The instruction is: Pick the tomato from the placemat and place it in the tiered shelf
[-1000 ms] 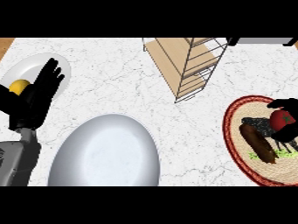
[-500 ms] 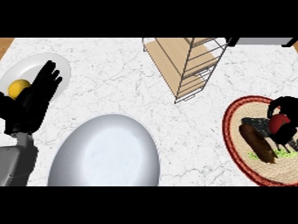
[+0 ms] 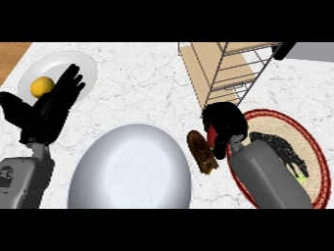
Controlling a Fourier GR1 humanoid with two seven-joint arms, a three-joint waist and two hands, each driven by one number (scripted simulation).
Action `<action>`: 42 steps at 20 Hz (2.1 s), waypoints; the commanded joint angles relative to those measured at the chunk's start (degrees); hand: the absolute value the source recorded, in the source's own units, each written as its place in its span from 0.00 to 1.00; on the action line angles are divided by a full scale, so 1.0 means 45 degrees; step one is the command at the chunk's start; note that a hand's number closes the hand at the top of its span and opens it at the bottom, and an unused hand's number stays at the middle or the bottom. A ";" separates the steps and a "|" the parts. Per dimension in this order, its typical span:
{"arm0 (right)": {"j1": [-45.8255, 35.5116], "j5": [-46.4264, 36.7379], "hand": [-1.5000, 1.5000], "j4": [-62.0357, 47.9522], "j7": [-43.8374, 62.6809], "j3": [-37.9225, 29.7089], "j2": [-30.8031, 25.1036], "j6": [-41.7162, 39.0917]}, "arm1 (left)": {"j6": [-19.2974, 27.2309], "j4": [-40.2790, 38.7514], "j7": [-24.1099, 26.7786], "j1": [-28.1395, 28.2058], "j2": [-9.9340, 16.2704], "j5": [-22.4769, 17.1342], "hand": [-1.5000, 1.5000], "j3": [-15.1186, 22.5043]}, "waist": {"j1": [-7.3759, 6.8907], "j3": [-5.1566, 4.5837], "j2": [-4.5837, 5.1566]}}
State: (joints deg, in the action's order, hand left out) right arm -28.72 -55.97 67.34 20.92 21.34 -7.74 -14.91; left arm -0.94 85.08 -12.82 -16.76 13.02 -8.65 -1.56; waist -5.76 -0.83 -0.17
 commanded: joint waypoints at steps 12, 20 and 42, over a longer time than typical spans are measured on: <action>-0.4632 0.2893 1.00 0.4087 0.7630 0.3886 0.1713 0.7087 | 0.0289 -0.0765 -0.0120 -0.0883 -0.0436 0.0258 0.50 0.0245 | -0.0208 0.0146 -0.0045; -0.9420 0.2761 1.00 0.3279 1.2396 0.3952 0.1715 0.7304 | 0.0433 -0.0651 0.0062 -0.0507 -0.0132 0.0273 0.50 -0.0221 | 0.0526 0.0138 -0.0082; -0.8665 0.1477 1.00 0.1823 1.0655 -0.0632 0.0825 0.6317 | 0.0430 0.0003 0.0013 0.0252 -0.0040 0.0196 0.50 -0.0619 | 0.1359 0.0185 0.0004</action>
State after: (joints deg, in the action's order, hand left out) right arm -70.79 -47.60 74.29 64.10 20.72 -3.18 13.13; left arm 1.19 85.33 -12.89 -15.27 13.34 -7.53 -4.35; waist 0.04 -0.02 -0.32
